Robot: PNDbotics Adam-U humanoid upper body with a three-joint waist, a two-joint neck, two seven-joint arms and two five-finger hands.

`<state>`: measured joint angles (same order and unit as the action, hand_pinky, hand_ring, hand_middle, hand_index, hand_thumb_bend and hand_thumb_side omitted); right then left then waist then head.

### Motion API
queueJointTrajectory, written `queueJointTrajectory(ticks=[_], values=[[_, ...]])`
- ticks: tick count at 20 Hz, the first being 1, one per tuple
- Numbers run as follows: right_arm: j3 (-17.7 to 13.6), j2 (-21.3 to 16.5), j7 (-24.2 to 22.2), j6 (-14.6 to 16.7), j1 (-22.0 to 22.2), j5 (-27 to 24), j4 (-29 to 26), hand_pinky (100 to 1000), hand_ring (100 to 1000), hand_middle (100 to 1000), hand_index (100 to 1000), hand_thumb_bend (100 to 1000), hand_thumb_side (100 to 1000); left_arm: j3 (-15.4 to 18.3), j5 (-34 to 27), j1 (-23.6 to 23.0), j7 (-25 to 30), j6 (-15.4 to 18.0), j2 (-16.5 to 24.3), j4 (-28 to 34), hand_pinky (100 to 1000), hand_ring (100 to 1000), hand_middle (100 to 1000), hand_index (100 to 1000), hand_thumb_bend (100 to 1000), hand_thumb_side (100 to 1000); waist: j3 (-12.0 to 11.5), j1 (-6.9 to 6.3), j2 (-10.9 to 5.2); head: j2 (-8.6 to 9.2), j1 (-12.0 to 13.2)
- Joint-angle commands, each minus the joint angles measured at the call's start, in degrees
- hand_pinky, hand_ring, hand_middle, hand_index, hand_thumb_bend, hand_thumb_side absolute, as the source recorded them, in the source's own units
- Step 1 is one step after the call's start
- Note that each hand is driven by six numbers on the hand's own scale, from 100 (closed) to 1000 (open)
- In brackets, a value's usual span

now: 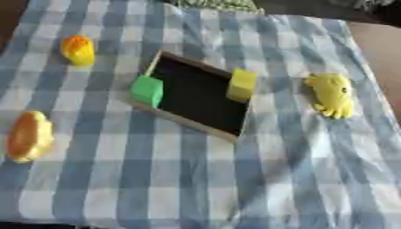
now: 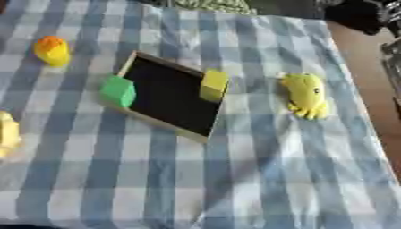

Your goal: Pick up objects on the table and place them in the box.

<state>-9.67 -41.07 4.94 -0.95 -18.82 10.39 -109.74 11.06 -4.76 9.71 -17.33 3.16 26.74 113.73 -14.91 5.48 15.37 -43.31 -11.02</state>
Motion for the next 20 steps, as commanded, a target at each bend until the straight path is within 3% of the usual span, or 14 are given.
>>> queueJointTrajectory(ticks=[1,6,7,8,20], values=[[-0.76,-1.40,-0.02,-0.01,-0.58,-0.01,-0.76,825,644,605,746,100,155,0.26,-0.13,0.43,-0.13,0.08,1.63,0.86,934,791,735,787,100,500,0.17,-0.08,-0.83,0.27,-0.13],[-0.58,-2.20,-0.23,-0.04,-0.36,0.27,-0.43,825,645,606,747,100,152,0.32,-0.05,0.26,-0.30,0.19,1.64,0.86,933,791,736,787,100,496,0.51,-0.74,-0.51,0.25,-0.07],[-0.53,-2.41,-0.29,-0.03,-0.29,0.36,-0.31,825,646,605,747,100,100,0.32,-0.04,0.23,-0.32,0.22,1.63,0.86,933,791,736,787,100,496,0.56,-0.84,-0.47,0.20,-0.05],[-0.42,-2.80,-0.42,-0.01,-0.16,0.50,-0.16,825,646,607,748,100,145,0.33,-0.07,0.17,-0.34,0.26,1.61,0.86,933,791,736,787,100,496,0.63,-1.00,-0.38,0.17,-0.06],[0.28,-5.63,-2.19,0.54,1.85,2.02,1.77,828,660,620,759,100,133,0.34,0.17,-0.04,-0.47,0.30,1.30,0.86,934,792,737,788,100,495,1.30,-2.20,0.54,0.23,1.40]])
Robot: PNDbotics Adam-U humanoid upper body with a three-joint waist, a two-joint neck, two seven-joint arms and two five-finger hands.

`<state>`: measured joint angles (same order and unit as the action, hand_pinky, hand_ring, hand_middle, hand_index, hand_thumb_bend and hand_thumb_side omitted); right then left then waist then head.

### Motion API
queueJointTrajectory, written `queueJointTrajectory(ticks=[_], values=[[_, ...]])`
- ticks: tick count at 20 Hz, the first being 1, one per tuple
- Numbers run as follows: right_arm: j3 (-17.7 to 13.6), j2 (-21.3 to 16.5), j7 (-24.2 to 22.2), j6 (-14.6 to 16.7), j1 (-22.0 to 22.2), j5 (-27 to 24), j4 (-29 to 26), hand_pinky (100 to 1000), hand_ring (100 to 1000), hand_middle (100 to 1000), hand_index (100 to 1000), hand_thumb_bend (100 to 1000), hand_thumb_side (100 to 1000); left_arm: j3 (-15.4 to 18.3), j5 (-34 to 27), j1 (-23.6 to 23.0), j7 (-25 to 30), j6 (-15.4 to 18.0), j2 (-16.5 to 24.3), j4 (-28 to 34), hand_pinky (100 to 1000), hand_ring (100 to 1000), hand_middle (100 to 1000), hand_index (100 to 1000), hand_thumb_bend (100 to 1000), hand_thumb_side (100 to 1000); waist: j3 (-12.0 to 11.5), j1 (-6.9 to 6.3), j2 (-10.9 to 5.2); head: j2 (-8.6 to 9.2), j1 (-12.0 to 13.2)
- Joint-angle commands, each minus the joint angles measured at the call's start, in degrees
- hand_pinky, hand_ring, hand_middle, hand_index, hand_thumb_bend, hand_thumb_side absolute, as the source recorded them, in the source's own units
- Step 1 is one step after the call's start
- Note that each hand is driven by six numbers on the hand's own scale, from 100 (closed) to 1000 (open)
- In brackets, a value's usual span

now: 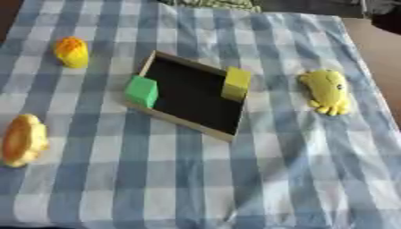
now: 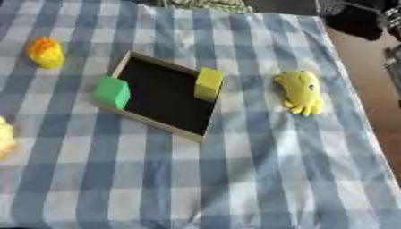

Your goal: Pick up objects on the table and place them in the box.

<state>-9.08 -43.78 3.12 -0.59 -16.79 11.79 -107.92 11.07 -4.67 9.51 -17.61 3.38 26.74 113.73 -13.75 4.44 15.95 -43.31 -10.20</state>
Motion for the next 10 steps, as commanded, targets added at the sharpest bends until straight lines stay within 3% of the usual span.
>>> queueJointTrajectory(ticks=[1,10], values=[[-0.26,-3.14,-0.51,0.21,-0.10,0.76,0.02,828,663,623,761,100,129,0.34,0.09,0.14,-0.21,0.08,1.29,0.86,934,793,737,788,100,495,0.17,-1.23,0.00,0.23,0.74],[0.50,-6.64,-2.82,0.24,1.59,2.63,0.83,832,697,664,787,100,100,0.35,0.19,0.01,-0.29,0.09,1.28,0.86,934,793,738,788,100,495,0.51,-1.59,0.21,0.27,2.91]])
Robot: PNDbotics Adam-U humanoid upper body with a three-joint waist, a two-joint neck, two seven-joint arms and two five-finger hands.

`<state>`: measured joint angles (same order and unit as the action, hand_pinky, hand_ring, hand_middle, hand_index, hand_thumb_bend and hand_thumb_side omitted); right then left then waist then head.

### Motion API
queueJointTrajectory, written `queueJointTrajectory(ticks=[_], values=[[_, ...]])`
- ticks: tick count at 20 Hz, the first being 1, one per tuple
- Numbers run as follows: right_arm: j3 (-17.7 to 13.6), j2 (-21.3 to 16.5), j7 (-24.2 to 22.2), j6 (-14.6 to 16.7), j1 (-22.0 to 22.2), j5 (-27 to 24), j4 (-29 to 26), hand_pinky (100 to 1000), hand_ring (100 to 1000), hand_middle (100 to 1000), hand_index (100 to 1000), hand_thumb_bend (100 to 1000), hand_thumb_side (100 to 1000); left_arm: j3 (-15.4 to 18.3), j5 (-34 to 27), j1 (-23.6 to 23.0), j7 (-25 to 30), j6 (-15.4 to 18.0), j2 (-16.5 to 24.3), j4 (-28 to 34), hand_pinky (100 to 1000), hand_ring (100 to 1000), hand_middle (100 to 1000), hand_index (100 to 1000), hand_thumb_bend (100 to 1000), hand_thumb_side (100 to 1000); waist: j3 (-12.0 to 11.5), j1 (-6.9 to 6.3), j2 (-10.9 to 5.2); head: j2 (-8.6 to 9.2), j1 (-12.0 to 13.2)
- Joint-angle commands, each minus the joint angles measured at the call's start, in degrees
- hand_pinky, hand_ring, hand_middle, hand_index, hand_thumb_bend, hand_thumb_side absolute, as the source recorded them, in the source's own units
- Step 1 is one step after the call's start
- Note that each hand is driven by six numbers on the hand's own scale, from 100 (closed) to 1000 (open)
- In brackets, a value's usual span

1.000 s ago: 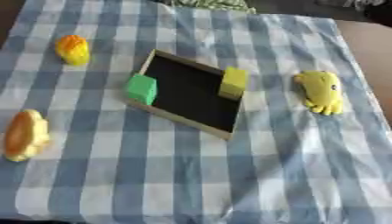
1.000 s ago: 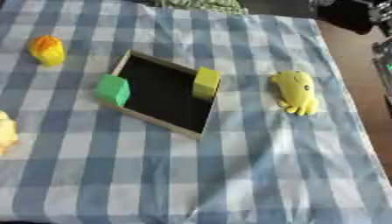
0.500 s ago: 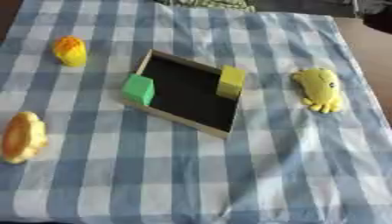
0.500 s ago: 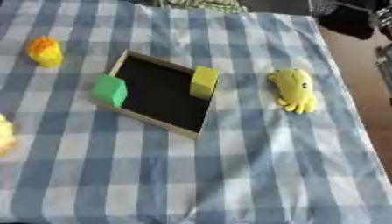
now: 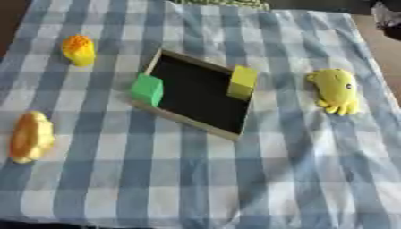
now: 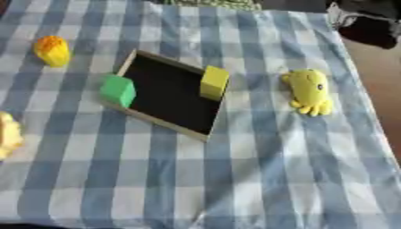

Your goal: Pick up objects on the table and place them in the box.

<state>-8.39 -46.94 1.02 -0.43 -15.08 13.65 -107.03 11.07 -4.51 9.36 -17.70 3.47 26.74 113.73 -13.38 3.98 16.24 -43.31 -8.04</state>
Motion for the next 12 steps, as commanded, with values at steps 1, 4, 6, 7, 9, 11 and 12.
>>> queueJointTrajectory(ticks=[1,4,6,7,9,11,12], values=[[-0.07,-4.09,-1.11,0.09,0.11,0.85,0.04,832,699,666,788,100,100,0.35,0.06,0.14,-0.21,0.00,1.30,0.86,934,793,738,788,100,495,0.17,-1.12,-0.08,0.31,0.96],[0.47,-6.48,-3.07,0.08,1.08,0.49,0.55,838,730,710,813,100,162,0.36,0.14,0.10,-0.24,0.01,1.38,0.86,934,794,739,788,100,495,0.23,-1.04,-0.09,0.51,1.30],[0.71,-8.30,-4.55,0.13,1.77,-0.13,0.94,841,744,728,823,100,198,0.38,0.18,0.08,-0.28,0.04,1.49,0.86,934,794,739,789,100,493,0.25,-1.00,-0.11,0.64,1.36],[0.84,-9.34,-5.31,0.20,2.12,-0.43,1.17,843,748,735,827,100,212,0.39,0.20,0.07,-0.30,0.07,1.58,0.86,934,794,739,789,100,493,0.26,-0.97,-0.14,0.71,1.30],[1.11,-11.31,-6.78,0.31,2.64,-0.74,1.69,845,761,752,837,100,224,0.39,0.23,0.10,-0.33,0.12,1.75,0.86,934,794,740,790,100,491,0.25,-0.91,-0.20,0.85,1.02],[1.60,-13.08,-8.27,0.44,2.96,-0.63,2.19,848,777,772,849,100,247,0.35,0.23,0.17,-0.33,0.14,1.82,0.86,933,794,739,789,100,491,0.20,-0.84,-0.27,0.95,0.57],[1.88,-13.84,-9.05,0.58,3.06,-0.58,2.40,849,782,778,853,100,250,0.33,0.22,0.19,-0.30,0.14,1.80,0.86,934,794,739,789,100,493,0.17,-0.79,-0.29,0.93,0.30]])
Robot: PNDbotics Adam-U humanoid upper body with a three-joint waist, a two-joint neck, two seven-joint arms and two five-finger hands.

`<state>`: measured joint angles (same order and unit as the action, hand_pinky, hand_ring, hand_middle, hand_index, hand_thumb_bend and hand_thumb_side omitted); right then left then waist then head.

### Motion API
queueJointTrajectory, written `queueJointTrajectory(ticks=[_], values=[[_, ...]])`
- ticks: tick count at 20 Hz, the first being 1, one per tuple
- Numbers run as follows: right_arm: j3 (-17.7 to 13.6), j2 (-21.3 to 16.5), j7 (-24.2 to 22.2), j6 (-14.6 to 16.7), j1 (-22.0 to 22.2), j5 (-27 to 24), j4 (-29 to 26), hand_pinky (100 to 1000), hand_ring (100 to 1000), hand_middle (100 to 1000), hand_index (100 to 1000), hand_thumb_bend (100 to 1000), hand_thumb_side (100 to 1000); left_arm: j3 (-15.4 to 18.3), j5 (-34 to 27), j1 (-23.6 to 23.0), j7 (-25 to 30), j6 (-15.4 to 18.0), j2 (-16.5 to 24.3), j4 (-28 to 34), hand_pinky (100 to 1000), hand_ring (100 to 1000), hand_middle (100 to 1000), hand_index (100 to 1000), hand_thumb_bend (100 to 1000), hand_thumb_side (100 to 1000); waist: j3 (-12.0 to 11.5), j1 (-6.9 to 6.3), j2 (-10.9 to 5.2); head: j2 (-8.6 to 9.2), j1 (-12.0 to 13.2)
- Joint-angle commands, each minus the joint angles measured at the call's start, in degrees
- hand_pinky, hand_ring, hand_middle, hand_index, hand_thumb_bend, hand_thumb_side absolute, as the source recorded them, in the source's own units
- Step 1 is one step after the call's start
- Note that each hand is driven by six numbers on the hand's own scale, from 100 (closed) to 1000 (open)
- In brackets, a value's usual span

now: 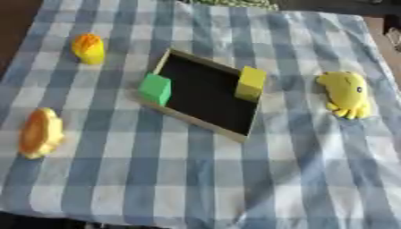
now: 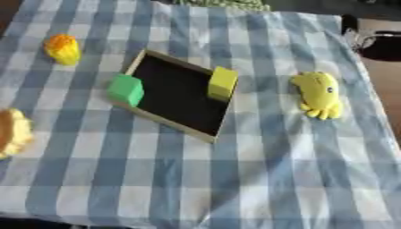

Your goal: Pick up objects on the table and place them in the box.

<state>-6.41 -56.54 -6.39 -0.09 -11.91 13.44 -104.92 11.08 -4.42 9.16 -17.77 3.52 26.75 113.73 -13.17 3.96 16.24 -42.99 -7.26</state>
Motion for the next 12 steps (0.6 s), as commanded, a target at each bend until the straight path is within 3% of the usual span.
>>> queueJointTrajectory(ticks=[1,6,9,12], values=[[0.20,-4.95,-2.46,0.46,-0.01,-0.34,0.47,850,786,783,856,100,253,0.30,0.12,0.37,-0.22,0.05,1.77,0.86,934,794,740,789,100,494,-0.08,-0.73,-0.31,0.56,-0.74],[1.54,-7.47,-5.79,1.49,0.53,-0.83,1.18,852,796,793,858,100,229,0.27,0.13,0.29,-0.17,-0.03,1.80,0.86,934,795,740,789,100,495,-0.27,-0.57,-0.30,0.32,-1.19],[2.60,-8.37,-7.76,2.01,0.43,-0.90,1.49,858,805,799,856,100,125,0.17,0.08,0.37,-0.08,-0.08,1.76,0.86,934,795,740,789,100,498,-0.37,-0.50,-0.30,0.23,-1.86],[3.87,-9.04,-10.11,2.40,0.05,-0.70,2.03,861,810,800,850,141,162,0.08,0.01,0.45,0.04,-0.12,1.74,0.86,934,795,740,790,100,499,-0.46,-0.44,-0.34,0.13,-2.47]])
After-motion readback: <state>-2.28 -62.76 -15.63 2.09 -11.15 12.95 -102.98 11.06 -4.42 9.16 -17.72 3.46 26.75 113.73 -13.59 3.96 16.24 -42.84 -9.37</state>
